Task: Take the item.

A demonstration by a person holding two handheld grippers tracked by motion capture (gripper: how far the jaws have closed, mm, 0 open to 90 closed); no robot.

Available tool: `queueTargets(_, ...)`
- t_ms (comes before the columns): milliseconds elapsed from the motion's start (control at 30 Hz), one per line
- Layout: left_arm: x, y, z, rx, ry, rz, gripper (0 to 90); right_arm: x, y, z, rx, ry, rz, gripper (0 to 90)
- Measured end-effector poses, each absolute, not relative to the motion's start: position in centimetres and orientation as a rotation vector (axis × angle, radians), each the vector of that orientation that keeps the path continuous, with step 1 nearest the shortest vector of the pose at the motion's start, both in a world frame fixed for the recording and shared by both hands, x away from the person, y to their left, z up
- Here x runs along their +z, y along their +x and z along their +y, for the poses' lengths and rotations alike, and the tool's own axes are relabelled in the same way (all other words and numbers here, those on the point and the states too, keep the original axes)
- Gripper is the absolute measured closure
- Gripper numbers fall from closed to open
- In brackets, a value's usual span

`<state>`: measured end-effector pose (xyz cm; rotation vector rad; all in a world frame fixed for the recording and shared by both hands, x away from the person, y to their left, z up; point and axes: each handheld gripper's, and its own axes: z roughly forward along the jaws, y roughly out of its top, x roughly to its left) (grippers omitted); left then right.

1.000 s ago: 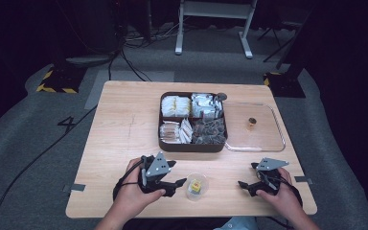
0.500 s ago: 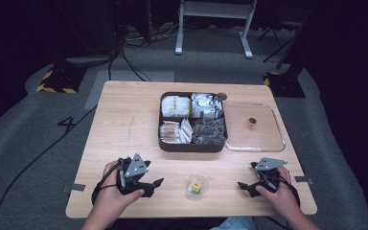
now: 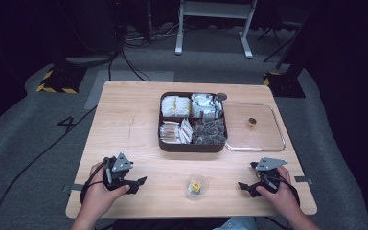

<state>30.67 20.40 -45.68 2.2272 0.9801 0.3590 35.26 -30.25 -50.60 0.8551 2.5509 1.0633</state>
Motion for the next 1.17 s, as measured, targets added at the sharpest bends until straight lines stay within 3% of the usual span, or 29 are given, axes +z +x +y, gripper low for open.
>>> queueTargets(667, -49.0, 31.8, 23.9, 0.387, 2.227, 1.199, 24.2, -50.6, 35.4, -30.3, 1.067, 0.838, 2.561, 0.4)
queueTargets(967, -50.5, 32.3, 25.3, 0.422, 2.155, 1.127, 11.4, -50.6, 35.4, -30.3, 1.068, 0.838, 2.561, 0.4)
queueTargets(1167, -50.5, 32.2, 25.1, 0.443, 2.148, 1.157, 10.3, -50.6, 35.4, -30.3, 1.067, 0.837, 2.56, 0.4)
